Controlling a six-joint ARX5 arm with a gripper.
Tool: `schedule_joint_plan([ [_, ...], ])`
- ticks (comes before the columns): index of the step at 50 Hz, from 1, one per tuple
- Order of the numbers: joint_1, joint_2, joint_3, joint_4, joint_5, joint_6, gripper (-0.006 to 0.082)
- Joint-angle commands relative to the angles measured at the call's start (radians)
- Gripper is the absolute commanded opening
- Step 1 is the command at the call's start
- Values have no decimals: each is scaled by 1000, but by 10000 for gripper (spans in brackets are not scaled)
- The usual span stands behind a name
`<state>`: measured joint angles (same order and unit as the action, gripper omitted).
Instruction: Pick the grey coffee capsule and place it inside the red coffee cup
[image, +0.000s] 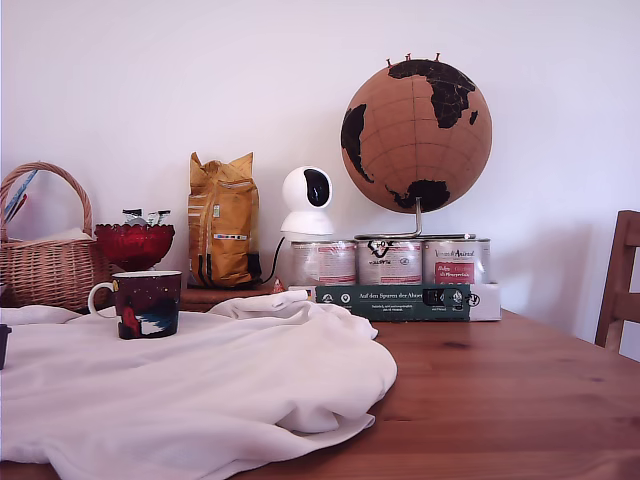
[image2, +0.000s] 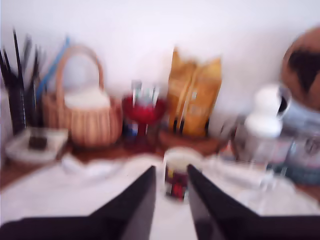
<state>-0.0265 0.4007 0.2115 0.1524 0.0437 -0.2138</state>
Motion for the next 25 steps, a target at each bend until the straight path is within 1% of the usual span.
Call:
schedule_joint_plan([
  [1, -2, 89, -11, 26, 1, 5, 580],
  [5, -2, 205, -11, 62, 1, 33, 624],
  [15, -2, 497, -11, 268, -5, 116, 625],
  [20, 4, 638, -6, 373, -26, 127, 625],
  [25, 18, 766, 19, 428, -25, 135, 625],
])
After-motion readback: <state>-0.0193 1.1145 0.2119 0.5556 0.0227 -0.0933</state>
